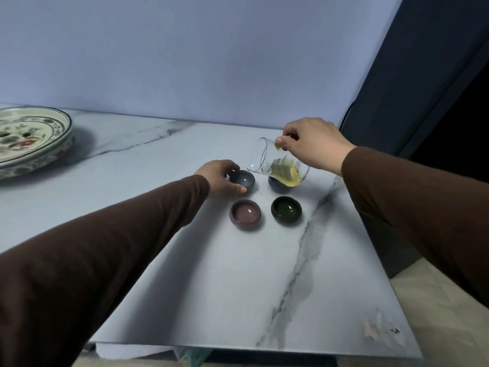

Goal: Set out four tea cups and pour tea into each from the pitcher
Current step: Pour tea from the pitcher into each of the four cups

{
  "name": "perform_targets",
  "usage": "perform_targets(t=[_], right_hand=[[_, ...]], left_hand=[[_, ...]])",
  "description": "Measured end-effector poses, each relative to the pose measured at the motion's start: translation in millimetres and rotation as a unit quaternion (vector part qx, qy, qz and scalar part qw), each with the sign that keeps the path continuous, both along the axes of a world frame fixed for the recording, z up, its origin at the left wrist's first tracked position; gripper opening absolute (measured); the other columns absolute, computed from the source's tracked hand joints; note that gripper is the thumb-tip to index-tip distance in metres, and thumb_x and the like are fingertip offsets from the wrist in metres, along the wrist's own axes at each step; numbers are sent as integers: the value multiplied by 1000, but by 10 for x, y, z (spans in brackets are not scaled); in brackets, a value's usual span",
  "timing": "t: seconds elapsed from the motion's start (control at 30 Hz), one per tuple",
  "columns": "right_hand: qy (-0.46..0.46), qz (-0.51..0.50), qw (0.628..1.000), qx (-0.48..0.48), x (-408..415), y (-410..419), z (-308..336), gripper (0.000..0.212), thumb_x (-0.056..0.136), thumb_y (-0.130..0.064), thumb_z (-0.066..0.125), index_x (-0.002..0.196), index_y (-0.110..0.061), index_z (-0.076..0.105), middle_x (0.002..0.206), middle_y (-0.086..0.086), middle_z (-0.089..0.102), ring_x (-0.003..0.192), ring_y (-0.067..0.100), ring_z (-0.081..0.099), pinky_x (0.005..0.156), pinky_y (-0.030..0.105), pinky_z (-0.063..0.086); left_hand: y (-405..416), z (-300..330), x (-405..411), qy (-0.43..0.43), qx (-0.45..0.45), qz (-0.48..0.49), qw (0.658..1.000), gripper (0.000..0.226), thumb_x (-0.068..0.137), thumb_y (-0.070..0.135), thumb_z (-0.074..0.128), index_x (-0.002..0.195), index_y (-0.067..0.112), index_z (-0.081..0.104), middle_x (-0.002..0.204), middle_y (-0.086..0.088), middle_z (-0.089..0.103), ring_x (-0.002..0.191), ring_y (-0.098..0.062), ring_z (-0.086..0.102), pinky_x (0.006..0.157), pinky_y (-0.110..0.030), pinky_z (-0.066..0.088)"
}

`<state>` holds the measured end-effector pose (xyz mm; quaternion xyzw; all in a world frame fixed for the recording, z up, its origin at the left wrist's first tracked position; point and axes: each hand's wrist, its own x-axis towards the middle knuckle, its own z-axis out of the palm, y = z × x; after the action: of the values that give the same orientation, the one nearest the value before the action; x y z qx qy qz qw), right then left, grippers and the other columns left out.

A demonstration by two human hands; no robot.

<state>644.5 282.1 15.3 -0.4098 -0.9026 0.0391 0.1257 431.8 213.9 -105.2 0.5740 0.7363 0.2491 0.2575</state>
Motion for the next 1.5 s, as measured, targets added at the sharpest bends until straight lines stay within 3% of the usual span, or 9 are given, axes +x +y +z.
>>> perform_targets(t=[0.2, 0.43, 0.73, 0.93, 1.5], right_hand=[[-34, 18, 999, 13, -91, 21, -10, 25, 96, -42, 50, 84, -27, 66, 75, -5, 59, 81, 23, 57, 67, 31, 35], [-73, 46, 996, 37, -201, -31, 33, 26, 97, -39, 50, 88, -22, 67, 80, 1, 62, 82, 26, 56, 69, 33, 41], [-108, 65, 989, 77, -302, -37, 119, 23, 95, -41, 51, 79, -25, 57, 76, 1, 58, 81, 30, 55, 66, 33, 37], [-105, 73, 988, 92, -310, 10, 171, 24, 95, -42, 52, 76, -27, 54, 64, -10, 45, 77, 28, 51, 64, 31, 33], [-110, 79, 983, 122, -316, 7, 288, 25, 96, -41, 51, 77, -25, 54, 66, -4, 48, 77, 29, 51, 63, 31, 31]], left_hand=[[14, -39, -22, -8, 5, -1, 1000, 55, 67, 40, 82, 116, 25, 64, 113, 4, 66, 105, -16, 58, 91, -26, 43], [15, -43, -20, -15, 4, 1, 1000, 54, 66, 42, 82, 115, 28, 64, 112, 6, 66, 105, -14, 58, 87, -24, 41], [2, 1, 6, -6, -7, 12, 1000, 59, 65, 41, 82, 119, 25, 63, 119, 2, 65, 111, -18, 58, 97, -31, 46], [-9, 8, 19, -8, -10, 19, 1000, 61, 65, 42, 82, 120, 26, 63, 120, 2, 64, 111, -19, 58, 96, -31, 46], [-8, 50, 38, 16, -19, 14, 1000, 62, 68, 42, 81, 123, 24, 61, 124, 0, 63, 115, -20, 56, 99, -33, 45]])
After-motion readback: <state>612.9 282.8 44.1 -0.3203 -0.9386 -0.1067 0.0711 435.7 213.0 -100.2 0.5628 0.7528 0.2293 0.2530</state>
